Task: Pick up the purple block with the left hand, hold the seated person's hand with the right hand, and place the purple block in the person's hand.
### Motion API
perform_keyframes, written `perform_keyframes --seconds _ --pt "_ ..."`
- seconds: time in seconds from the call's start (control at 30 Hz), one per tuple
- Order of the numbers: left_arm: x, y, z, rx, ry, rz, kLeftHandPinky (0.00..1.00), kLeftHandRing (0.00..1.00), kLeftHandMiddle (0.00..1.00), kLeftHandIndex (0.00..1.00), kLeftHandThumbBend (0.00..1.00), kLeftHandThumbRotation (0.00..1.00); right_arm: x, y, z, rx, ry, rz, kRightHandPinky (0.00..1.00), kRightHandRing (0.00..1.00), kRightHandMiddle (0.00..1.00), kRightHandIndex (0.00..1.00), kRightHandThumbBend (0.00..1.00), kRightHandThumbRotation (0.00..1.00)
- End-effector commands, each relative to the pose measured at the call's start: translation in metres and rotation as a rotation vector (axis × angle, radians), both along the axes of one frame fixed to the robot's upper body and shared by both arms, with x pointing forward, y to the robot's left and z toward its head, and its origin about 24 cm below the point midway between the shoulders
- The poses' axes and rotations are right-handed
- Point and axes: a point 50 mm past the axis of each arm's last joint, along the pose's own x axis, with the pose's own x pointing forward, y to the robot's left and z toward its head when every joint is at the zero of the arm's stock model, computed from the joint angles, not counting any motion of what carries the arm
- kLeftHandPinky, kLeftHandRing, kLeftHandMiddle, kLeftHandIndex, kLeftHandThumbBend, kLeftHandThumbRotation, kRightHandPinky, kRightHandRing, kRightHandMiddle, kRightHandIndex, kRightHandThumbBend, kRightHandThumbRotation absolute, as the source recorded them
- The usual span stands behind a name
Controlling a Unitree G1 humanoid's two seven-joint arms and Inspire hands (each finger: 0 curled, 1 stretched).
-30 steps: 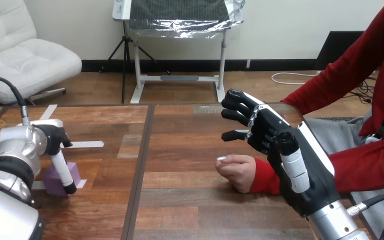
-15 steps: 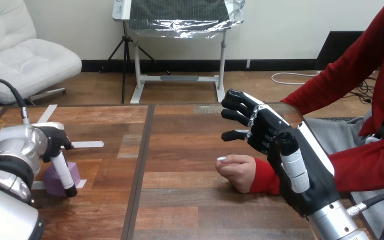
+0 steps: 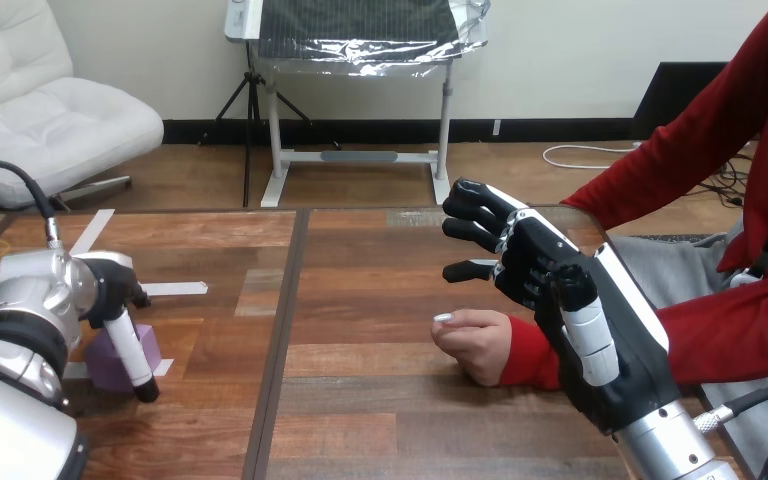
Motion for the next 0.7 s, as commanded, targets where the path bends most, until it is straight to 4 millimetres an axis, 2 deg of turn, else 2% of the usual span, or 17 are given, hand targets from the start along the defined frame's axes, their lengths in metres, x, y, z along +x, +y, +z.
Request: perform_keyframes --seconds 0.0,0.27,0.43,0.57,0.67 --pt "0.018 -0.0026 0.0381 0.005 -0.098 -0.009 0.84 0.92 0.95 0.96 0.88 0.12 0.0058 -0.0005 0.0153 -0.001 -0.068 0.006 0.71 0.87 0.88 0.87 0.93 1.0" --pt "0.0184 -0.0033 0.0385 0.024 -0.092 -0.025 0.8 0.88 0.92 0.95 0.81 0.09 0.0061 -0.0004 0.0153 0.002 -0.069 0.007 0.71 0.87 0.88 0.87 0.94 1.0" --pt "0.0188 -0.004 0.0389 0.028 -0.091 -0.026 0.71 0.83 0.88 0.92 0.72 0.04 0.006 -0.0003 0.0153 0.003 -0.069 0.007 0.7 0.87 0.88 0.87 0.94 1.0" --pt "0.0189 -0.0042 0.0389 0.047 -0.091 -0.042 0.68 0.81 0.86 0.9 0.71 0.02 0.0061 -0.0001 0.0155 0.003 -0.069 0.006 0.7 0.87 0.88 0.87 0.94 1.0" --pt "0.0189 -0.004 0.0385 0.068 -0.093 -0.054 0.69 0.82 0.86 0.89 0.7 0.01 0.0061 -0.0001 0.0157 0.002 -0.071 0.006 0.7 0.87 0.88 0.87 0.94 1.0"
